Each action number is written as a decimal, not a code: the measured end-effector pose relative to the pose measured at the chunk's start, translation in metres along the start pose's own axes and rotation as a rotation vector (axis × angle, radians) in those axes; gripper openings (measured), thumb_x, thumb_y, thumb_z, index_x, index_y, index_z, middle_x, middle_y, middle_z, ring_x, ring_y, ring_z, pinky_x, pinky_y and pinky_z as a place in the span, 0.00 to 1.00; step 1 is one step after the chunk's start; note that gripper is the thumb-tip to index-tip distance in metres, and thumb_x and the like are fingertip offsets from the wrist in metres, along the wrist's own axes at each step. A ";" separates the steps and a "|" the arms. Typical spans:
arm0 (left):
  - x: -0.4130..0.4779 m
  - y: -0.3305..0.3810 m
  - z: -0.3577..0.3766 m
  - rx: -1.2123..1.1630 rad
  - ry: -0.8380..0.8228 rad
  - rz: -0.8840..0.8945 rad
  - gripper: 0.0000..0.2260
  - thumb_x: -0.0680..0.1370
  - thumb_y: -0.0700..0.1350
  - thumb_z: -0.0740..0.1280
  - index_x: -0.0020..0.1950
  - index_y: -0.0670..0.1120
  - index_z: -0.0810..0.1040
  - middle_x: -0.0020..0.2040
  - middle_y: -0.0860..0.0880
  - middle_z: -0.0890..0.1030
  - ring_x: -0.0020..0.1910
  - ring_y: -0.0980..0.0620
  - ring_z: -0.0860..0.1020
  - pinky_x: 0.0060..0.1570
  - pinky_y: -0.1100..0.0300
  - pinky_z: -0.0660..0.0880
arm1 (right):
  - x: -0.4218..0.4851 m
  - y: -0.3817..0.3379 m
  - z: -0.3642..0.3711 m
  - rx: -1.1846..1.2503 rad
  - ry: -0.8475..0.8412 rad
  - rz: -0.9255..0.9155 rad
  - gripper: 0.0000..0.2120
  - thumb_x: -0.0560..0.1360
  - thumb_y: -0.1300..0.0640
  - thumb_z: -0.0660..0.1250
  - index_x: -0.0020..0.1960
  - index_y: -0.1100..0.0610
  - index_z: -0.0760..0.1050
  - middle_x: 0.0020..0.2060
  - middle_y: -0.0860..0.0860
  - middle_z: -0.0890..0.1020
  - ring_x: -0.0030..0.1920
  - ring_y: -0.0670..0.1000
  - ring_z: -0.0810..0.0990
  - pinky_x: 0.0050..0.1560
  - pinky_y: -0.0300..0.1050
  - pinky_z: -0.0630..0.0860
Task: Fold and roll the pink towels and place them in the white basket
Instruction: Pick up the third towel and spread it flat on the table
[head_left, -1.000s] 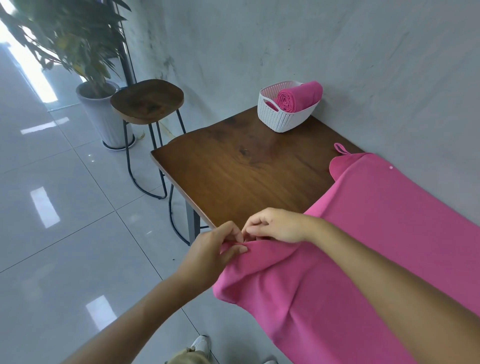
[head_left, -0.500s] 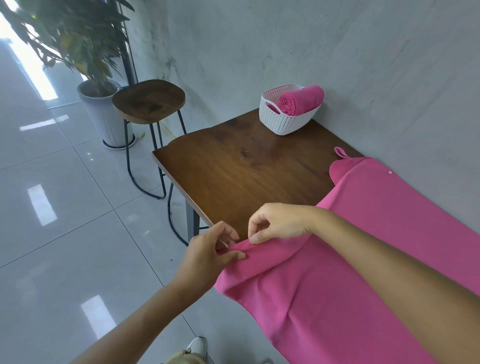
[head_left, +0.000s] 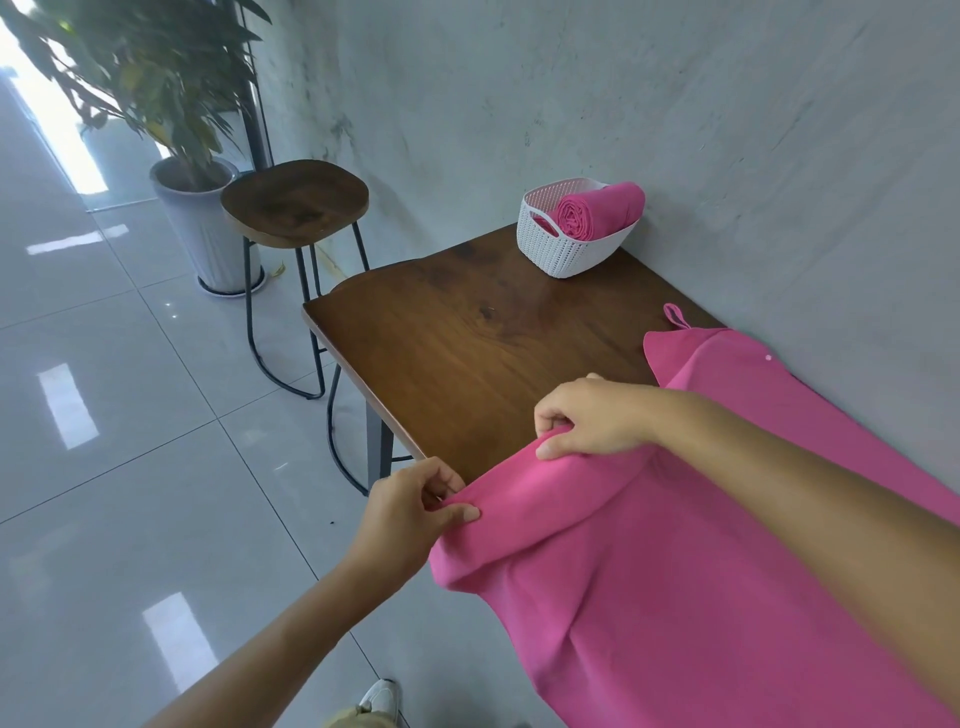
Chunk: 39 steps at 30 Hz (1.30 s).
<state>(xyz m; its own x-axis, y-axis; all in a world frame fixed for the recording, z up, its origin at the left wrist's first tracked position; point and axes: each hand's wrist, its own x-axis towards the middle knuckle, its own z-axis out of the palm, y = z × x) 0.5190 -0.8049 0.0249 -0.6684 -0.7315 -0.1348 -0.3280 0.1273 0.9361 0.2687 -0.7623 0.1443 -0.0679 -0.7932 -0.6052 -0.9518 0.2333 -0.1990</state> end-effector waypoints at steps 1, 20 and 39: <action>0.000 -0.002 0.000 0.001 0.019 -0.012 0.09 0.69 0.46 0.81 0.42 0.51 0.82 0.38 0.53 0.83 0.39 0.53 0.79 0.40 0.55 0.79 | 0.001 0.002 -0.002 -0.026 0.000 0.014 0.08 0.77 0.41 0.68 0.45 0.43 0.76 0.44 0.40 0.76 0.54 0.48 0.68 0.57 0.49 0.71; 0.022 -0.027 0.004 0.414 0.458 0.148 0.06 0.78 0.40 0.71 0.53 0.48 0.79 0.50 0.52 0.78 0.52 0.48 0.73 0.52 0.56 0.70 | 0.011 0.023 0.093 0.112 0.954 0.101 0.03 0.79 0.60 0.66 0.51 0.54 0.77 0.47 0.46 0.79 0.50 0.51 0.75 0.52 0.49 0.73; 0.082 -0.026 -0.008 0.935 -0.272 0.531 0.38 0.79 0.71 0.39 0.84 0.52 0.51 0.83 0.55 0.49 0.82 0.56 0.45 0.80 0.54 0.44 | -0.073 0.051 0.243 0.178 0.702 0.643 0.36 0.78 0.29 0.35 0.82 0.43 0.42 0.82 0.46 0.44 0.81 0.50 0.40 0.80 0.51 0.42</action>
<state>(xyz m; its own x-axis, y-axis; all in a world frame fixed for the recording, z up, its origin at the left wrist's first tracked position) 0.4778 -0.8734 -0.0080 -0.9602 -0.2769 0.0363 -0.2542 0.9204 0.2971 0.2979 -0.5561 -0.0089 -0.7779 -0.6263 -0.0524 -0.6153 0.7759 -0.1390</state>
